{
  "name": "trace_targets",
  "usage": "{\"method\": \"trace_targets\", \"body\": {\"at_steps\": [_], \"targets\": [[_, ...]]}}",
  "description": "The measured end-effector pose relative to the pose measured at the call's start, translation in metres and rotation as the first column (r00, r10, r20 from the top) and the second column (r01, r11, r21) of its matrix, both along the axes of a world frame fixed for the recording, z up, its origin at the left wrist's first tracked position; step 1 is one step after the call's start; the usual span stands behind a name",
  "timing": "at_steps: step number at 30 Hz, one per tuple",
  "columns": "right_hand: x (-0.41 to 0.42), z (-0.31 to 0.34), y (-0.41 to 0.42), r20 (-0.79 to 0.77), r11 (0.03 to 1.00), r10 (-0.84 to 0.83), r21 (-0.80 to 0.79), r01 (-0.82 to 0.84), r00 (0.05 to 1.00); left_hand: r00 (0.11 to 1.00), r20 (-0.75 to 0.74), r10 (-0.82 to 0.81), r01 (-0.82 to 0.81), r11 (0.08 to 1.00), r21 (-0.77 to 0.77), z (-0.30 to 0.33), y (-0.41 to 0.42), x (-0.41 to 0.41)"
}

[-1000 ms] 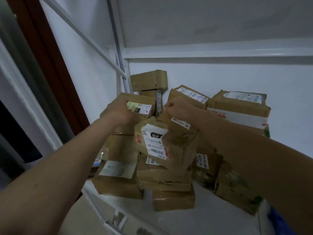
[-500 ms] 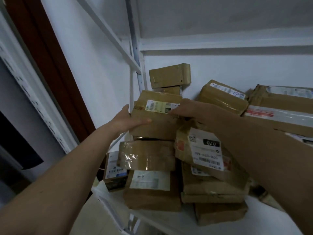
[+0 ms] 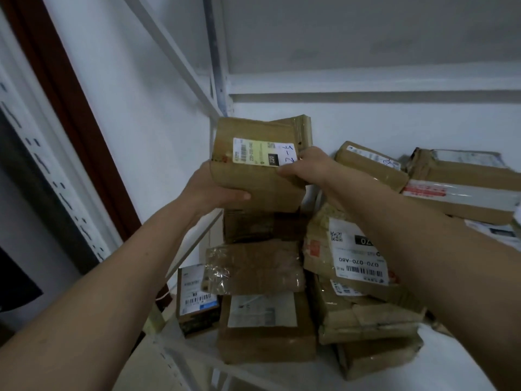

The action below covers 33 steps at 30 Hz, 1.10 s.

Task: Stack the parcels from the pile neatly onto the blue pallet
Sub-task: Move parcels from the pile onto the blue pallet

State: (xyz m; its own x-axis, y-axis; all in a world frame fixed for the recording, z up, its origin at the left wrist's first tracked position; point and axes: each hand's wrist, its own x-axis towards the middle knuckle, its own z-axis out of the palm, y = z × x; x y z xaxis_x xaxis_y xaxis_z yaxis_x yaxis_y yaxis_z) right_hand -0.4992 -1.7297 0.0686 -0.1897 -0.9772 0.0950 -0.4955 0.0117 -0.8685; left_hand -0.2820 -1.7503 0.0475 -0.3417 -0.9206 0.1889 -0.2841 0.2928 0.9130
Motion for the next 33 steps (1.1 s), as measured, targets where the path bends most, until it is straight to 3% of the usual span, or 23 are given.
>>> {"method": "trace_targets", "body": {"at_steps": [14,23,28,33], "targets": [[-0.081,0.044,0.087,0.074,0.906,-0.36,-0.211,0.367,0.93,0.984,-0.046,-0.175,0.171,0.982,-0.08,0.039,0.039,-0.112],[-0.224,0.056,0.239,0.198,0.744,-0.609,-0.192,0.64,0.768,0.885,0.002,-0.466,0.46,0.873,-0.163,0.058,0.148,-0.278],[-0.306,0.048,0.334,0.178,0.64,-0.737,-0.129,0.758,0.652,0.804,0.013,-0.594,0.592,0.8,-0.099,0.048,0.225,-0.372],[-0.369,0.014,0.403,0.163,0.602,-0.78,-0.065,0.796,0.604,0.75,-0.031,-0.661,0.662,0.75,0.007,0.007,0.285,-0.443]]}}
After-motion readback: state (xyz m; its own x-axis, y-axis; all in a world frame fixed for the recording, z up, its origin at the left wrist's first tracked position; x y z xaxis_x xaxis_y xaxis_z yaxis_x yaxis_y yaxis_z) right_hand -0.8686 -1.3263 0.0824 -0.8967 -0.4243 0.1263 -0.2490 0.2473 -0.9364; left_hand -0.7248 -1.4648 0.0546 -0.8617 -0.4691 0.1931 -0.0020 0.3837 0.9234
